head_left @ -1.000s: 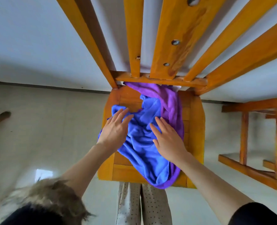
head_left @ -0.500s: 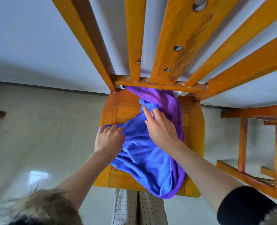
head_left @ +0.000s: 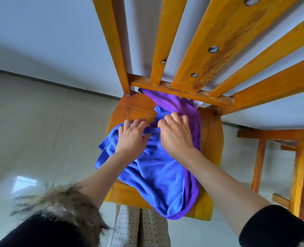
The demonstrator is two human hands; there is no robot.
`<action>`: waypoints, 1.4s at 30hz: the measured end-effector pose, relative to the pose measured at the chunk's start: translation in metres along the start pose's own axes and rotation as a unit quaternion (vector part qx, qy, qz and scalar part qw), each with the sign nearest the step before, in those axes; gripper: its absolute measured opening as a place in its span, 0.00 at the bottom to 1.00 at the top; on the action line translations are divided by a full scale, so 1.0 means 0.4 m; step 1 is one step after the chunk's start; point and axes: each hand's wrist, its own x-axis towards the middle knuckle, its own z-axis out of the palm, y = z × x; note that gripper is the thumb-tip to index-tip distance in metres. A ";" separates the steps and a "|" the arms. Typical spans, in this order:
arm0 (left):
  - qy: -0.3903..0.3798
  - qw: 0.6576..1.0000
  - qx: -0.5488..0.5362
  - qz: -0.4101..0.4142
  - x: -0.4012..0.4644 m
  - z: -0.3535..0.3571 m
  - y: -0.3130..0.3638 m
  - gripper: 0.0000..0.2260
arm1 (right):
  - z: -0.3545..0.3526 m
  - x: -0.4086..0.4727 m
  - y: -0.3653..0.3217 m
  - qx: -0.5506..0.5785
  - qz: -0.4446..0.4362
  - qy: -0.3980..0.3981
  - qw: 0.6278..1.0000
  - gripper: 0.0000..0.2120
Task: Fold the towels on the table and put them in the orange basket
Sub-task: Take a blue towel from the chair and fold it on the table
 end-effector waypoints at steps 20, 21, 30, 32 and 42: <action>-0.008 0.991 -0.131 0.026 -0.220 -0.590 0.088 0.04 | -0.508 -0.104 -0.033 0.290 0.039 -0.053 0.955 0.07; -0.025 0.993 -0.111 0.030 -0.237 -0.610 0.087 0.05 | -0.538 -0.116 -0.043 0.311 0.046 -0.046 0.948 0.06; -0.028 0.990 -0.108 0.088 -0.361 -0.790 0.143 0.05 | -0.794 -0.181 -0.132 0.352 0.038 -0.003 0.935 0.03; -0.015 0.988 -0.115 0.105 -0.388 -0.830 0.160 0.04 | -0.853 -0.183 -0.145 0.359 0.028 0.017 0.933 0.06; 0.174 0.960 -0.191 0.111 -0.571 -1.107 0.220 0.08 | -1.129 -0.180 -0.254 0.327 -0.081 0.034 0.941 0.09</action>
